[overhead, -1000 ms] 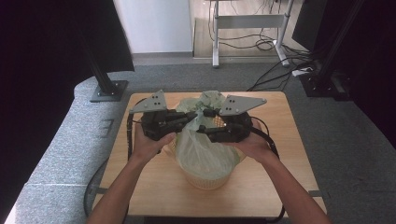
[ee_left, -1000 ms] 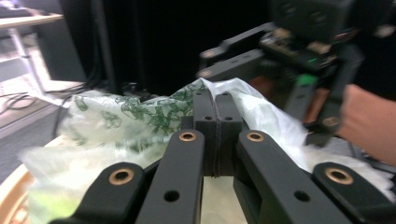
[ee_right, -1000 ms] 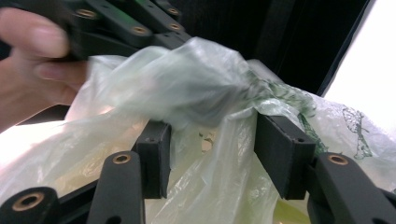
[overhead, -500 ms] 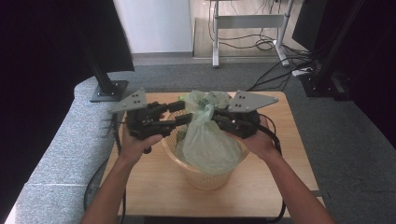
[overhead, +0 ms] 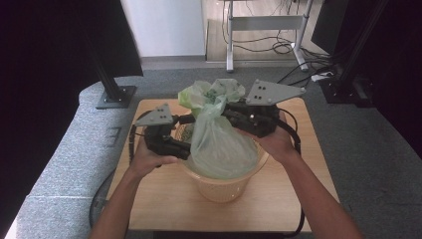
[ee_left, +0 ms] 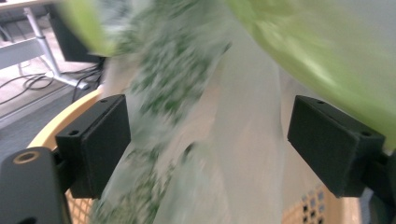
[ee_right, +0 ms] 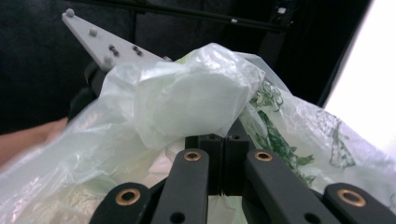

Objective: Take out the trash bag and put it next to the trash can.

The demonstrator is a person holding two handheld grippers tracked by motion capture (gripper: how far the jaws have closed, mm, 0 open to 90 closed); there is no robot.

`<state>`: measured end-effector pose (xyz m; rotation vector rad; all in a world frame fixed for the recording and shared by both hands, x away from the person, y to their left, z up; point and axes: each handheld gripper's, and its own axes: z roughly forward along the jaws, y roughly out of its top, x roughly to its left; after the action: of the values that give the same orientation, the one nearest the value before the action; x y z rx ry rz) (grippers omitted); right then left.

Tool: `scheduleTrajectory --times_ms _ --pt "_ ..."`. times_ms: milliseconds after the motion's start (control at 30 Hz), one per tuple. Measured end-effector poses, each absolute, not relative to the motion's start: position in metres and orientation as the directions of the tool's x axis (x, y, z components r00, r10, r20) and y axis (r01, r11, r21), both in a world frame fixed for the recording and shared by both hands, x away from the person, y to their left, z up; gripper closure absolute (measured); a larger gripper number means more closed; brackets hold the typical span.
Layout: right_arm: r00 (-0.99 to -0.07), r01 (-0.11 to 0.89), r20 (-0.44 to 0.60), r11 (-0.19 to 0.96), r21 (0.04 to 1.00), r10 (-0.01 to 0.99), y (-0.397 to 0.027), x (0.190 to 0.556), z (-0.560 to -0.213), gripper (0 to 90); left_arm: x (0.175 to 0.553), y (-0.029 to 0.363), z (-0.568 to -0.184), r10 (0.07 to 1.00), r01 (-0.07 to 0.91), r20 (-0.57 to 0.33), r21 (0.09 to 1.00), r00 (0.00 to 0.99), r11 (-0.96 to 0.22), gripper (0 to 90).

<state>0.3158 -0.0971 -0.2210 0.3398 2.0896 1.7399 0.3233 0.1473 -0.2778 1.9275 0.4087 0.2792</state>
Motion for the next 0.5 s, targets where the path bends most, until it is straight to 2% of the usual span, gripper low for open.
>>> scheduleTrajectory --times_ms 67,167,333,400,500 --pt "-0.897 -0.065 -0.147 0.205 0.977 0.416 -0.089 0.315 -0.223 88.7 0.321 0.136 -0.277 0.418 0.143 0.019 0.925 0.908 -0.353 11.3" --pt "-0.902 -0.067 -0.154 0.221 0.973 0.402 -0.079 0.312 -0.226 88.8 0.319 0.128 -0.276 0.446 0.162 0.001 0.931 0.895 -0.327 21.0" --pt "-0.905 -0.061 -0.149 0.226 0.972 0.399 -0.074 0.31 -0.231 88.8 0.32 0.127 -0.278 0.445 0.174 -0.028 0.94 0.895 -0.292 58.8" --pt "-0.904 -0.059 -0.147 0.224 0.973 0.401 -0.075 0.311 -0.232 88.8 0.322 0.128 -0.277 0.417 0.168 -0.029 0.939 0.908 -0.299 72.5" --pt "-0.904 -0.053 -0.14 0.22 0.974 0.405 -0.077 0.312 -0.233 88.6 0.325 0.128 -0.277 0.39 0.173 -0.043 0.936 0.92 -0.305 86.4"
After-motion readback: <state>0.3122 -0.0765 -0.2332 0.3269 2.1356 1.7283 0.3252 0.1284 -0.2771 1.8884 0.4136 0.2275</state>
